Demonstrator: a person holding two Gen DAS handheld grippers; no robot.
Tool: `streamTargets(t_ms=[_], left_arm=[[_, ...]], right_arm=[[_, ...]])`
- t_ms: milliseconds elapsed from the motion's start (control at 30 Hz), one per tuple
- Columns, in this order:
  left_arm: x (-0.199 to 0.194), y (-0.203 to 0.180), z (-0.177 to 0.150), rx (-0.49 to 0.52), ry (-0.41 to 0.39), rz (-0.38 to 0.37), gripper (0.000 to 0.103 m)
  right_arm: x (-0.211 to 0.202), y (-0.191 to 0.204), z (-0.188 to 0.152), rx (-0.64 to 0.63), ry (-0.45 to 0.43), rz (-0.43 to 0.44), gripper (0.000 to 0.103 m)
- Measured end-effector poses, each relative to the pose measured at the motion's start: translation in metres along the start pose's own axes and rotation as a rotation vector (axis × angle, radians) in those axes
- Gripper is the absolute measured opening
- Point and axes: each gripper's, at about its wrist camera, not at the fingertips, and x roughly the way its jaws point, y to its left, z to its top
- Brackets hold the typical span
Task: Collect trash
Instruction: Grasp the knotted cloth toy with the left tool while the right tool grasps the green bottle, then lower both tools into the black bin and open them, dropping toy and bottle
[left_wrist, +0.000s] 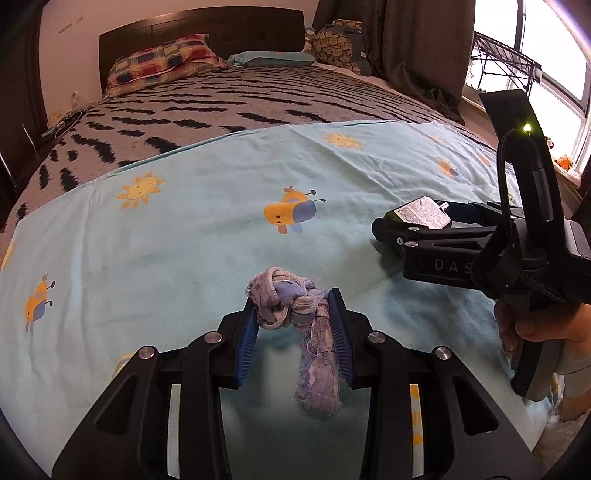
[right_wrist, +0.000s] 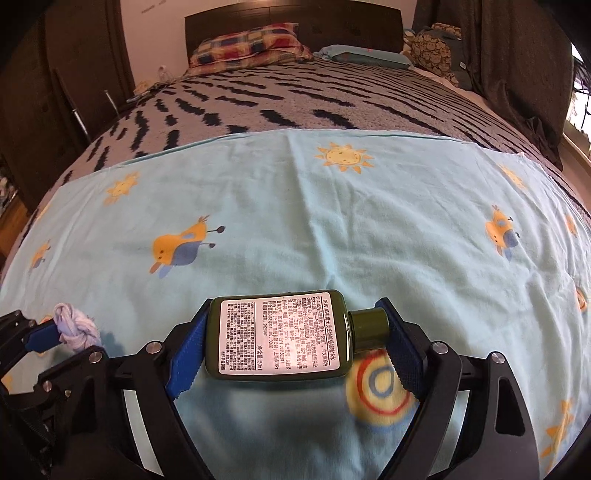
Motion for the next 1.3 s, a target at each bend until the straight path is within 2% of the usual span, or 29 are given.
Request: streamTargets(t_ms=[333,567,800,1033,1300], left_arm=[[-0.052,-0.036,-0.032,0.032,-0.033,-0.023,0.035],[-0.093,-0.062,-0.068,0.043,-0.054,-0.035,0.035],[-0.12,-0.084,-0.11,0.034,-0.038,-0.061,0.035],[-0.144,-0.104,-0.154,0.031,-0.041,-0.08,0.035],[-0.161,-0.126,-0.196,0.024,-0.042,-0.108,0.035]], right_arm=[[-0.08,-0.012,-0.055,-0.016,-0.041,0.019,0.086],[-0.14,-0.02,-0.095,-0.011,-0.098,0.036,0.086],[-0.189,-0.023,-0.143,-0.017,-0.141,0.042,0.086],[-0.221,-0.035,-0.191,-0.007,-0.167,0.022,0.086],[-0.237,-0.04,-0.248,0.019,-0.151,0.027,0.086]])
